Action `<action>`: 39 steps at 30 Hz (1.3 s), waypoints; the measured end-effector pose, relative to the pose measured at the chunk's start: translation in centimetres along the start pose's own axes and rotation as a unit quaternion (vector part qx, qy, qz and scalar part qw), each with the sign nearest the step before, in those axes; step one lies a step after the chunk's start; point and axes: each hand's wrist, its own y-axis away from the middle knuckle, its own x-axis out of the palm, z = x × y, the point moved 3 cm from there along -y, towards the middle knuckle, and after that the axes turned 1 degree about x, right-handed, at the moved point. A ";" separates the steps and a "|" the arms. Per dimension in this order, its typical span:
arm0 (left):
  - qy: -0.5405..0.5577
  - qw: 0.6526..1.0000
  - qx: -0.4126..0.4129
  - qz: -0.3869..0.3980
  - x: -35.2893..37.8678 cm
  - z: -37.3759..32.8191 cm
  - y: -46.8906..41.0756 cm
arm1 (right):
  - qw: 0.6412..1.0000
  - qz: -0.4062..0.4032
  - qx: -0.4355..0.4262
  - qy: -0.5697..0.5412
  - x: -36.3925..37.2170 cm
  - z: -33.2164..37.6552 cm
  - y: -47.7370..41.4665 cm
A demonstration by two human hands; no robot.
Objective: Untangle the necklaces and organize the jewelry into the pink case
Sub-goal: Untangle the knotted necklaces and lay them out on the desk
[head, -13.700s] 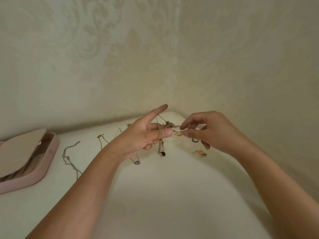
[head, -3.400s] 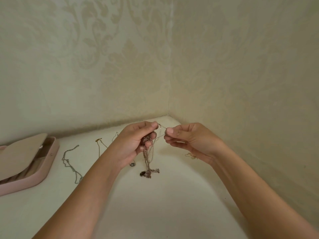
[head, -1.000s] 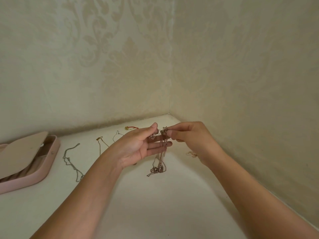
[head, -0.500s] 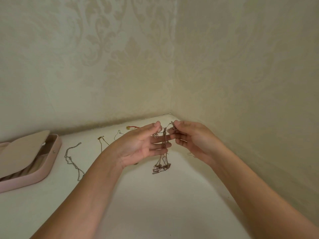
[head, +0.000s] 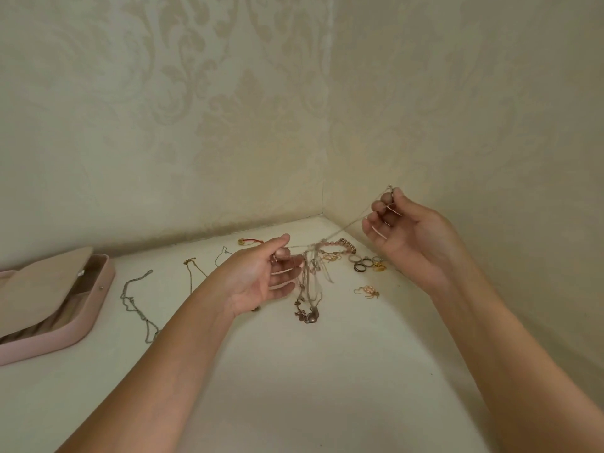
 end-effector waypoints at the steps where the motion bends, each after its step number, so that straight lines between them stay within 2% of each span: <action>1: 0.020 1.000 0.004 -0.010 -0.2 -0.1 -0.1 | 1.000 0.005 0.001 -0.022 0.1 0.1 0.1; 4: 0.110 0.994 0.019 -0.019 -0.6 -0.5 -0.1 | 0.995 0.010 0.013 -0.100 0.5 0.2 0.2; 7: 0.220 0.975 0.032 -0.016 -0.7 -0.9 0.2 | 0.995 0.010 0.045 -0.090 0.6 0.0 0.2; 11: 0.324 0.944 0.064 -0.009 -0.7 -1.1 0.2 | 0.998 -0.040 0.052 -0.015 -0.2 0.1 0.1; 13: 0.344 0.936 0.077 0.014 -0.7 -1.4 0.5 | 0.994 -0.067 0.024 0.078 -0.5 0.3 0.2; 15: 0.355 0.930 0.060 0.069 -0.6 -1.6 0.7 | 0.975 -0.079 -0.009 0.208 -0.5 0.5 0.6; 17: 0.345 0.925 0.023 0.156 -0.1 -1.6 1.1 | 0.944 -0.061 -0.010 0.323 -0.3 0.4 0.8; 19: 0.304 0.931 0.009 0.200 0.2 -1.6 1.4 | 0.889 -0.029 0.009 0.457 -0.4 0.0 0.8; 21: 0.232 0.958 0.016 0.168 0.5 -1.6 1.4 | 0.800 0.004 0.034 0.599 -0.7 -0.4 0.8; 23: 0.161 0.979 0.033 0.117 0.7 -1.6 1.5 | 0.714 0.046 0.082 0.694 -1.0 -1.2 1.0; 25: 0.117 0.987 0.039 0.105 1.0 -1.5 1.6 | 0.669 0.072 0.126 0.729 -0.8 -2.4 1.2; 27: 0.084 0.990 0.037 0.110 1.3 -1.4 1.9 | 0.672 0.073 0.125 0.726 -0.3 -3.3 1.3; 32: 0.041 0.992 0.032 0.113 1.7 -1.3 2.3 | 0.726 0.133 0.064 0.671 1.3 -5.3 1.2; 36: 0.033 0.992 0.036 0.117 1.9 -1.4 2.6 | 0.774 0.170 0.057 0.607 2.2 -6.6 1.6; 39: 0.033 0.992 0.038 0.119 1.9 -1.4 2.8 | 0.786 0.176 0.056 0.590 2.5 -7.2 1.8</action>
